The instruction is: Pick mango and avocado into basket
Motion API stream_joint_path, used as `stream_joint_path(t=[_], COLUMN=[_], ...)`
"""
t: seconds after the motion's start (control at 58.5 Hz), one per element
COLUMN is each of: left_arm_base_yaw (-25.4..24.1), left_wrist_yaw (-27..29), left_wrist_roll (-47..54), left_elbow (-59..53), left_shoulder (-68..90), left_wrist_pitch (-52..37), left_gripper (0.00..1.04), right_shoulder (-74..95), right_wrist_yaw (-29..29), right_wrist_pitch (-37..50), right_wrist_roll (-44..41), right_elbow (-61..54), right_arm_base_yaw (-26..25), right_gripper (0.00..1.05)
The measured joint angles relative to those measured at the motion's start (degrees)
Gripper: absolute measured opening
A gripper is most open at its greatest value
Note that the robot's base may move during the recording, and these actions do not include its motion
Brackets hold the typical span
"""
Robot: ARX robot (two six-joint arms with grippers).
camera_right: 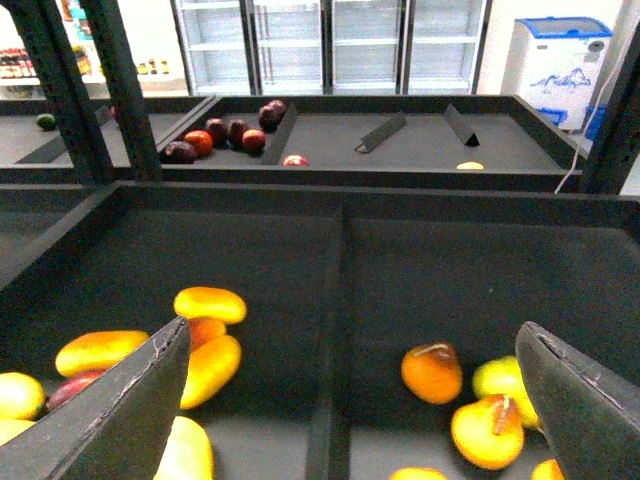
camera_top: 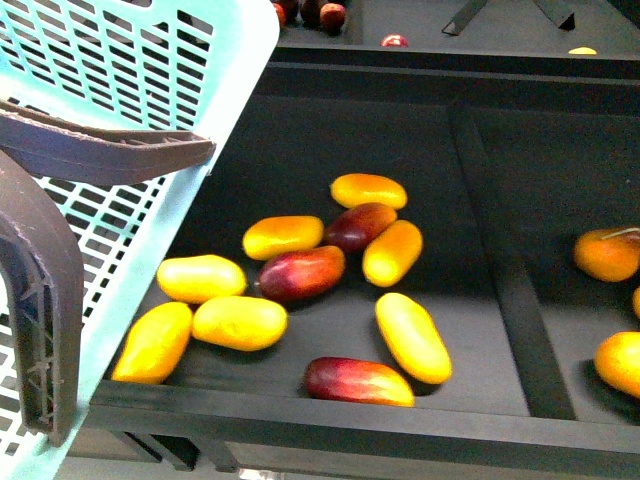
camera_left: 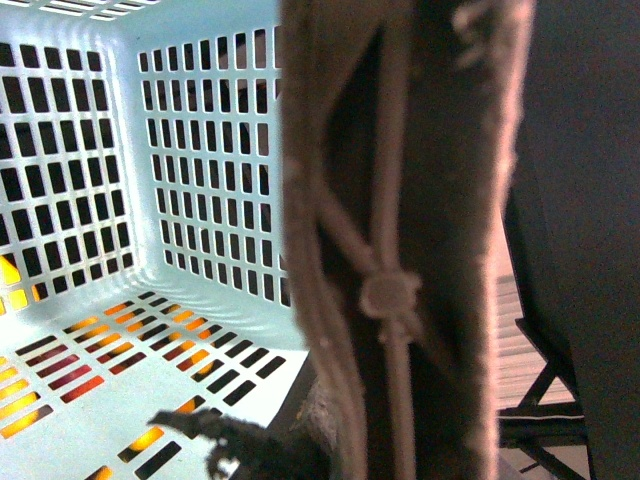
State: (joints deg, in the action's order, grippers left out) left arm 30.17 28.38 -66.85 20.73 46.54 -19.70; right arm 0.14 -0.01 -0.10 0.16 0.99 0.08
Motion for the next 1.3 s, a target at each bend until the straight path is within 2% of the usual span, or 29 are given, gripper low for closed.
stream_joint_path(t=[0.598, 0.735, 0.769, 0.82, 0.837, 0.854, 0.923, 1.025, 1.213, 1.299], left_arm_base_yaw=[-0.3, -0.2, -0.9, -1.6, -1.6, -1.5, -0.4, 0.1, 1.3, 1.2], left_wrist_yaw=[1.2, -0.2, -3.7, -12.3, -13.6, -17.7, -27.1, -34.0, -52.6, -55.9], left_wrist_roll=[0.7, 0.6, 1.9, 8.7, 9.3, 13.9, 21.3, 27.3, 41.7, 45.3], left_elbow=[0.0, 0.0, 0.9, 3.8, 4.2, 5.2, 7.6, 10.1, 18.9, 21.7], left_shoulder=[-0.2, -0.1, -0.1, 1.9, 2.4, 4.3, 10.2, 15.1, 22.4, 24.7], left_wrist_pitch=[0.0, 0.0, 3.7, 9.7, 9.9, 9.9, 8.8, 8.8, 15.0, 18.8], left_gripper=[0.04, 0.04, 0.04, 0.04, 0.04, 0.04, 0.04, 0.04, 0.04, 0.04], right_shoulder=[0.1, 0.1, 0.1, 0.1, 0.1, 0.1, 0.1, 0.1, 0.1, 0.1], right_wrist_yaw=[-0.3, 0.0, 0.0, 0.0, 0.0, 0.0, -0.1, 0.0, 0.0, 0.0], right_wrist_pitch=[0.0, 0.0, 0.0, 0.0, 0.0, 0.0, 0.0, 0.0, 0.0, 0.0], right_wrist_roll=[0.0, 0.0, 0.0, 0.0, 0.0, 0.0, 0.0, 0.0, 0.0, 0.0], right_elbow=[0.0, 0.0, 0.0, 0.0, 0.0, 0.0, 0.0, 0.0, 0.0, 0.0], right_arm_base_yaw=[-0.1, -0.1, -0.1, 0.0, -0.1, -0.1, -0.1, -0.1, 0.0, 0.0], right_gripper=[0.96, 0.96, 0.96, 0.96, 0.96, 0.96, 0.96, 0.96, 0.96, 0.96])
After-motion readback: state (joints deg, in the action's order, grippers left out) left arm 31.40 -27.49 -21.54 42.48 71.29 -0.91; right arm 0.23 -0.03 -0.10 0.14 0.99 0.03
